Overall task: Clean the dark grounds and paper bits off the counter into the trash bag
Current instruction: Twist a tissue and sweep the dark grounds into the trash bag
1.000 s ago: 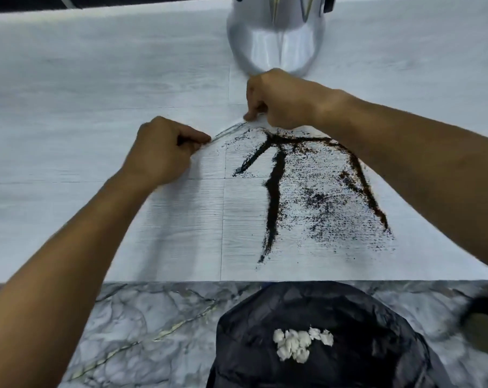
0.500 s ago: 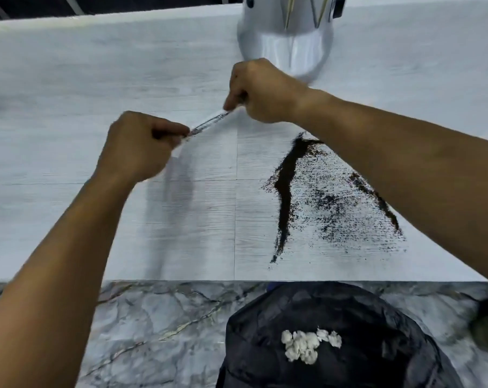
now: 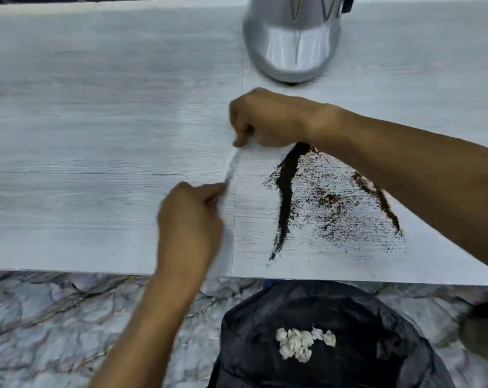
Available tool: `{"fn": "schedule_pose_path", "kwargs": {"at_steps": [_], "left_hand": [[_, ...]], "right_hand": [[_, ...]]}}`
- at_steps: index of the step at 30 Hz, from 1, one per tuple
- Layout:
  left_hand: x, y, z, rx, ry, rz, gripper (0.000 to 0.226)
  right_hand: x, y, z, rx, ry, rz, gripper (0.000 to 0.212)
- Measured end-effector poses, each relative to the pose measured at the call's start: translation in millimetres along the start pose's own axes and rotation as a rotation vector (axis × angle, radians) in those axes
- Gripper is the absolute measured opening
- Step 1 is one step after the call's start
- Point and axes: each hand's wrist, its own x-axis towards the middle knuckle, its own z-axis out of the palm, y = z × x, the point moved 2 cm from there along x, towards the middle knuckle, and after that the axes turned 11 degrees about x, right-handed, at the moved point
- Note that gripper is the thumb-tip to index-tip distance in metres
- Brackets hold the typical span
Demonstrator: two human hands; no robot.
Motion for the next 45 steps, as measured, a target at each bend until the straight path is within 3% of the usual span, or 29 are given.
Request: {"fn": "schedule_pose_path", "kwargs": {"at_steps": [5, 10, 13, 16, 19, 21, 25, 29, 31, 34, 38, 45], "left_hand": [[-12.6, 47.3, 19.2, -0.048, -0.087, 0.091, 0.032], [29.1, -9.3, -36.3, 0.098, 0.078, 0.101, 0.025], [49.0, -68.5, -62.8, 0.237, 0.098, -0.005, 0.024], [45.9, -112.2, -71.2, 0.188, 0.062, -0.196, 0.025], [26.1, -125.4, -61.9, 0.175, 0.038, -0.267, 0.029], [12.3, -120.5, -54.0, 0.143, 0.057, -0.292, 0.03], [-15.3, -78.4, -29.8, 0.056, 0.053, -0.203, 0.03], [-36.2, -8.0, 6.8, -0.019, -0.01, -0.086, 0.035], [-34.9, 19.4, 20.3, -0.067, -0.081, -0.058, 0.04], [-5.4, 33.6, 14.7, -0.088, -0.068, 0.049, 0.038], [80.7, 36.3, -1.8, -0.087, 0.069, 0.184, 0.035], [193.8, 68.2, 43.7, -0.016, 0.011, 0.394, 0.042]], "right_hand": [[-60.0, 23.7, -21.1, 0.079, 0.033, 0.109, 0.03], [-8.5, 3.4, -18.3, 0.13, 0.195, 0.035, 0.037], [54.2, -32.6, 1.7, 0.128, 0.2, -0.045, 0.039], [101.6, -70.8, 24.6, 0.149, 0.142, -0.064, 0.043], [124.1, -92.5, 44.5, 0.116, 0.056, -0.093, 0.04], [125.0, -94.0, 50.9, 0.098, 0.002, -0.121, 0.036], [86.3, -68.3, 42.9, 0.034, -0.078, -0.175, 0.006], [11.8, -26.5, 17.8, 0.006, -0.109, -0.122, 0.003], [-19.4, -8.2, 3.9, -0.01, -0.101, -0.078, 0.014], [-50.6, 17.4, -21.2, 0.042, 0.081, 0.0, 0.034], [-69.1, 49.6, -49.7, 0.096, 0.433, 0.154, 0.034], [-63.3, 96.4, -48.0, 0.134, 0.59, 0.478, 0.043]]}}
